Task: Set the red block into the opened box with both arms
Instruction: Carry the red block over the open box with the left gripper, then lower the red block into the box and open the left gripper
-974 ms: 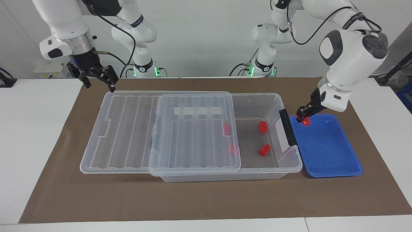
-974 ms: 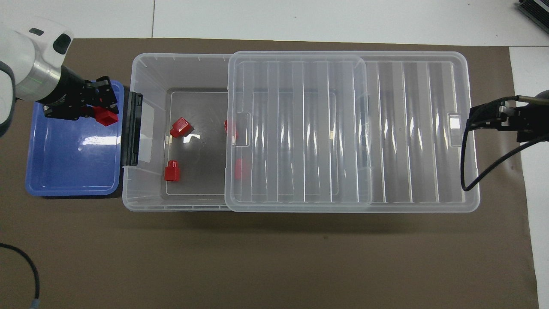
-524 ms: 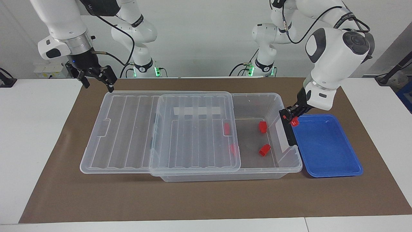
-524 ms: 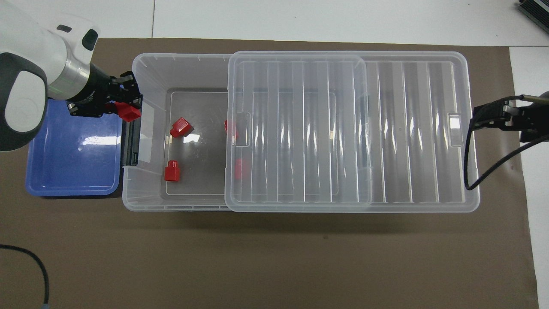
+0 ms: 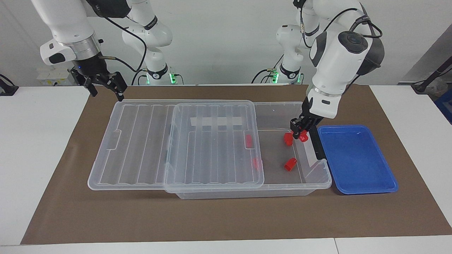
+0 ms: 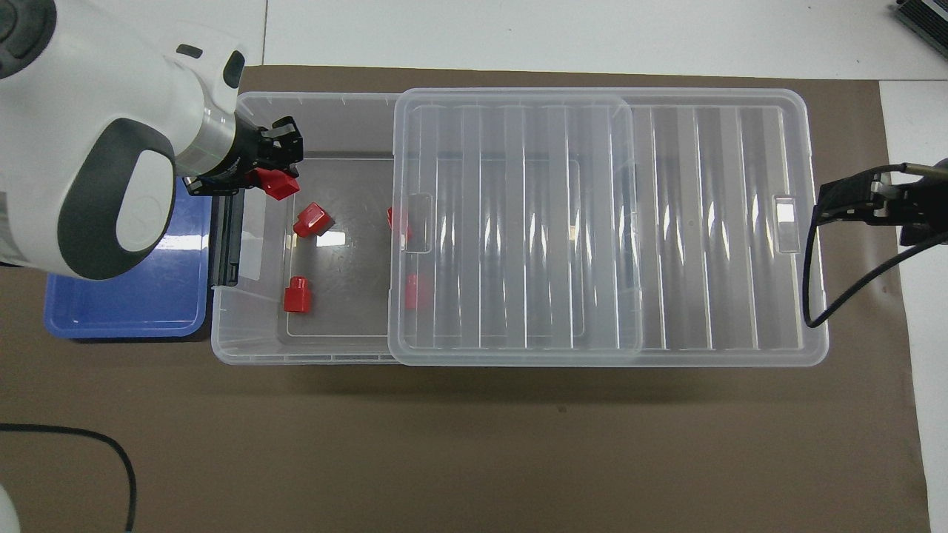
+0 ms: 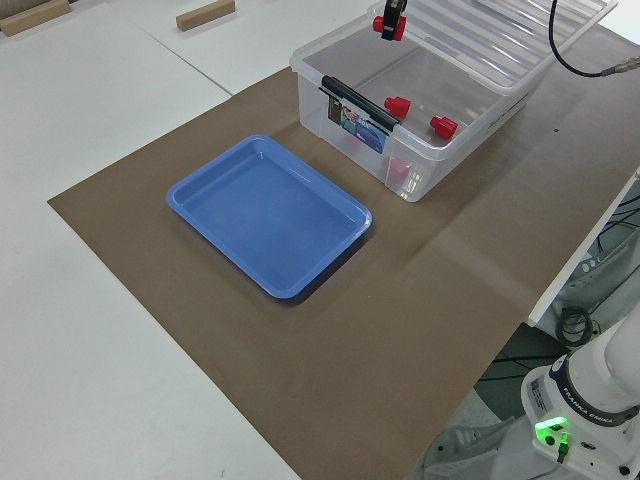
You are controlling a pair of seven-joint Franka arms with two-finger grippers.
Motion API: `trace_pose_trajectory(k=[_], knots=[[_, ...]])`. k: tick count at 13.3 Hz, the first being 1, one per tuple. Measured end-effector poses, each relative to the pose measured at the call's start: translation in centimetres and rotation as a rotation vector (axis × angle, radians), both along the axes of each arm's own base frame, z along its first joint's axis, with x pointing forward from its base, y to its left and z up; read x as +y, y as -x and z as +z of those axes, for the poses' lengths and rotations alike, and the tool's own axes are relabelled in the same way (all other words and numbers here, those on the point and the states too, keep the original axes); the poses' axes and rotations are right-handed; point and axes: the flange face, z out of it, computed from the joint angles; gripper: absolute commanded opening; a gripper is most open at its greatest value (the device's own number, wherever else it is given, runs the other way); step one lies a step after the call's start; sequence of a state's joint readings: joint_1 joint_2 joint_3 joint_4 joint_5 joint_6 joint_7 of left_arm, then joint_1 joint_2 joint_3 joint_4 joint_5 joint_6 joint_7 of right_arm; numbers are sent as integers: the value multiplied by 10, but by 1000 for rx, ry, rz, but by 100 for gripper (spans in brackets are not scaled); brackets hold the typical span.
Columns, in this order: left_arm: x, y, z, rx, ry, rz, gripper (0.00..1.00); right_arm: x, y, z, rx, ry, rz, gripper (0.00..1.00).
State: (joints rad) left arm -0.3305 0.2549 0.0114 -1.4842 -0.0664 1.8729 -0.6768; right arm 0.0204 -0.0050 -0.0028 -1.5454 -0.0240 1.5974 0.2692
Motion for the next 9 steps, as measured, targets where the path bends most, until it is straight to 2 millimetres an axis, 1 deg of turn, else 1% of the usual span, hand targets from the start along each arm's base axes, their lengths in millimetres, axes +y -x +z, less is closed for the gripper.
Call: trace_pose_trajectory(k=[1, 4, 5, 9], knots=[[-1, -1, -10, -13, 1, 2, 0, 0, 0, 0, -1, 0, 0, 100], [-2, 0, -56, -40, -4, 2, 0, 1, 3, 5, -8, 0, 3, 100], [-3, 2, -69, -48, -24, -10, 0, 2, 3, 6, -11, 0, 5, 100], [-22, 18, -114, -66, -49, -61, 0, 5, 4, 6, -11, 0, 9, 100]])
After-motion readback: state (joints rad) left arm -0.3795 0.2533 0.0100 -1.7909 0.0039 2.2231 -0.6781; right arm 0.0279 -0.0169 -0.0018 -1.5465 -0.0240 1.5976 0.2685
